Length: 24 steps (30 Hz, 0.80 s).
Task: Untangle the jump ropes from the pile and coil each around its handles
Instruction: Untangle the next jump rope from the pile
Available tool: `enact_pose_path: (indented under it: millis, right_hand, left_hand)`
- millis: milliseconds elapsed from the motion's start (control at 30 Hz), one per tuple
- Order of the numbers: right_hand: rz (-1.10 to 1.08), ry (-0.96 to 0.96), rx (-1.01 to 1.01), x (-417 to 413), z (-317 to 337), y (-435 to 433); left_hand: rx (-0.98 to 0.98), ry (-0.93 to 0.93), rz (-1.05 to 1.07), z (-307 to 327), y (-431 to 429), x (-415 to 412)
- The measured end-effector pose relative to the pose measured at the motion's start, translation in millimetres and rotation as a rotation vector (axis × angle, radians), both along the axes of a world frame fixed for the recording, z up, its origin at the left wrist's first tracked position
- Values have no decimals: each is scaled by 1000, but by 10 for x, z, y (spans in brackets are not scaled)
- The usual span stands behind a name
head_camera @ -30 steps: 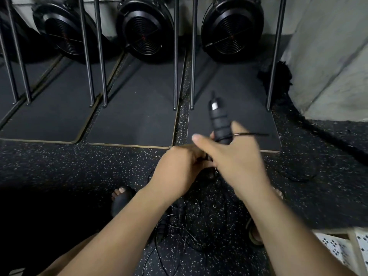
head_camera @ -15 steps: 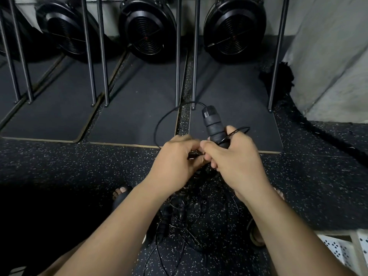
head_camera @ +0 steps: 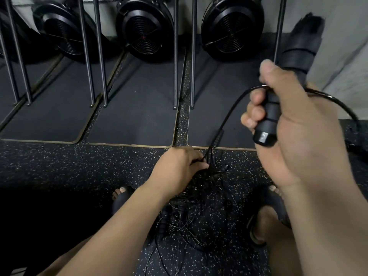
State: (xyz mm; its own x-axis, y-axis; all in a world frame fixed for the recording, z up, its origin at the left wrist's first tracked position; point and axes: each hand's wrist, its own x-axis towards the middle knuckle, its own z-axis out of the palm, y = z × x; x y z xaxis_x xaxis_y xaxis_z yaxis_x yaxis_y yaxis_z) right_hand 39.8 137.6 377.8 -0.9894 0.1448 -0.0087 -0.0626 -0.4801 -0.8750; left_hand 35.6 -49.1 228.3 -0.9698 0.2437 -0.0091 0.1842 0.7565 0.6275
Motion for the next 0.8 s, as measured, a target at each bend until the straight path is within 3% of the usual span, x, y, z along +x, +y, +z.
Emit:
enact_pose_path:
  millis: [133,300,433,700,800]
  right_hand:
    - [-61,-40,128,-10,-186,-73]
    - [-12,-125,605,13,-655,-261]
    - [65,-174,933,26,-927,-335]
    - [129,-179,897,28,-945,-357]
    - [139,-190,728,61,-881,-348]
  left_hand:
    - [-17,24,-7,-4,11,17]
    - [77,102,14,75,26,0]
    - [116,279,39,203,-26,36]
    - [111,248,38,133,-99,0]
    - [108,203,16,130,-78,7]
